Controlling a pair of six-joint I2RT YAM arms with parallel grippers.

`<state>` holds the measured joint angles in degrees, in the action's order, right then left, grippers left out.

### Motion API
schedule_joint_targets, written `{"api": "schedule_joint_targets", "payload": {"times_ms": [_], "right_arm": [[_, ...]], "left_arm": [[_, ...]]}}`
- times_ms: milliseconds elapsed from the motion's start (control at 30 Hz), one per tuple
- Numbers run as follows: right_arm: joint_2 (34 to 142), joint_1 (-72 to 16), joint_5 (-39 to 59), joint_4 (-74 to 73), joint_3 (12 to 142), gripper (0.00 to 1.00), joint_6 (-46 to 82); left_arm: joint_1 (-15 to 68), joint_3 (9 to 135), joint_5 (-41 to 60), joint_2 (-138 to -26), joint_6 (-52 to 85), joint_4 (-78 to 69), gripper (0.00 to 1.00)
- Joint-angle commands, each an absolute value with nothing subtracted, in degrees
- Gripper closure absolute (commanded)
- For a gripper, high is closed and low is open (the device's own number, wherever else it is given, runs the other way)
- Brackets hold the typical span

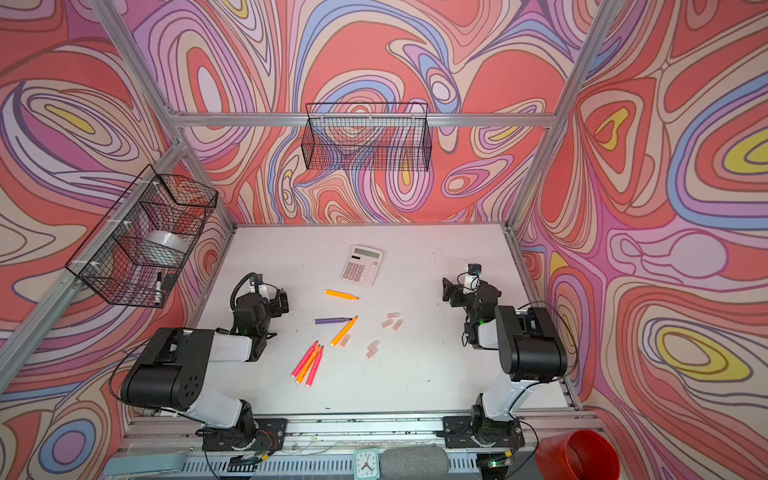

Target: Insert the pens into the pen caps

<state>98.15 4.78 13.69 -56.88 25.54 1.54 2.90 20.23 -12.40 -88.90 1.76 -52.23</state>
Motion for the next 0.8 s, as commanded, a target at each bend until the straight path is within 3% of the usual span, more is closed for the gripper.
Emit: {"api": "schedule_joint_targets", "payload": {"times_ms": [0,767], "right_arm": [[97.82,4.31,12.39,-56.6,25.85,0.02,0.86],[97.82,4.35,12.39,-57.04,25.68,0.02,0.79]], "left_arm": [[2.38,20.7,-12.1,-88.42,2.13,-52.75,0.0],[2.38,20.77,-11.93,-88.49,2.07,-52.73,0.0]]}}
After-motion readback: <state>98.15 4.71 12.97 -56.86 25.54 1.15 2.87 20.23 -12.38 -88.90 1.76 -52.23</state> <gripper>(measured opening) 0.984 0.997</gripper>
